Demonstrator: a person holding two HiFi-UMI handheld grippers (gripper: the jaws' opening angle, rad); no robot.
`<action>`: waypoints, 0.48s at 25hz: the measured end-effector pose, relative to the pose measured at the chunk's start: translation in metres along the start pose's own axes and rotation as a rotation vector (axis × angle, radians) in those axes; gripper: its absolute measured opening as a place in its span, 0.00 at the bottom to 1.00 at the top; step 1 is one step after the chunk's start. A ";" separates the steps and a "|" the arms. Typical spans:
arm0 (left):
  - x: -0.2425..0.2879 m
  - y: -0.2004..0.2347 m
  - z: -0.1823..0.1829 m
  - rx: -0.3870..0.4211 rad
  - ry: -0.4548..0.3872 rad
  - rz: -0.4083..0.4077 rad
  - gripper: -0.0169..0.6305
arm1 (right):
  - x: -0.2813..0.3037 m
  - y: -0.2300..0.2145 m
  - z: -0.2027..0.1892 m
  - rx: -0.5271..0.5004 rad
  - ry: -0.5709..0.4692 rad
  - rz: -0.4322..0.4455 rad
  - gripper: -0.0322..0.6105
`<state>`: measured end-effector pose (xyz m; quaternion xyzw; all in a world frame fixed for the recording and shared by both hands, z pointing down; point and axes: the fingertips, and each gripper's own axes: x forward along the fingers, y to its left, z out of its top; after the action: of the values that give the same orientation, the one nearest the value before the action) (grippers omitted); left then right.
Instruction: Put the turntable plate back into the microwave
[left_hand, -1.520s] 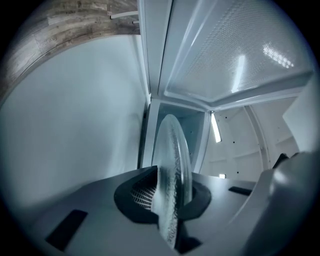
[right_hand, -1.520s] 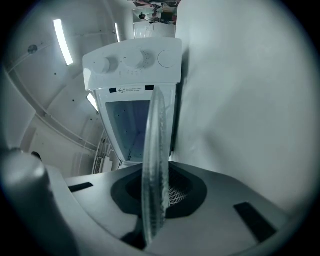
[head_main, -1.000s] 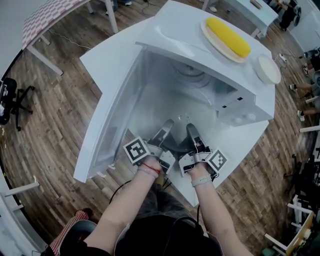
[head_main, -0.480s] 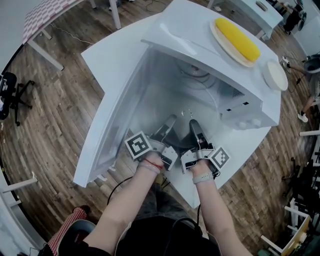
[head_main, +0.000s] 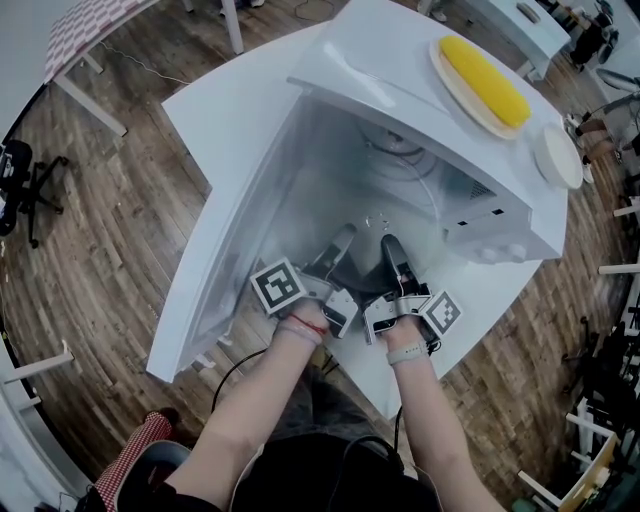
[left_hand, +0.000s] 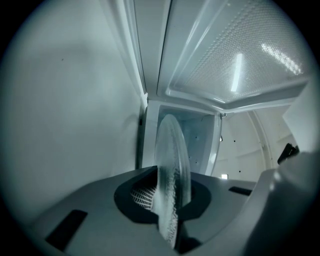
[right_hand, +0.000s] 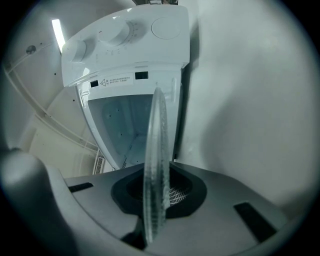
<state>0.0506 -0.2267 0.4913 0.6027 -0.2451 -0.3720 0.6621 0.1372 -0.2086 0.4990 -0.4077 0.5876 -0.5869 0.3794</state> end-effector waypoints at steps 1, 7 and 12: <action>0.000 0.001 0.001 0.002 0.000 0.003 0.08 | 0.001 -0.001 0.000 -0.001 0.001 0.000 0.11; 0.006 0.004 0.005 0.022 0.002 0.016 0.08 | 0.006 -0.001 0.004 0.002 0.006 0.007 0.11; 0.008 -0.002 0.007 0.005 -0.011 0.000 0.08 | 0.010 -0.001 0.004 0.003 0.010 0.004 0.11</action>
<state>0.0502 -0.2375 0.4895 0.6023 -0.2495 -0.3746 0.6593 0.1374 -0.2194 0.5000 -0.4032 0.5895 -0.5890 0.3782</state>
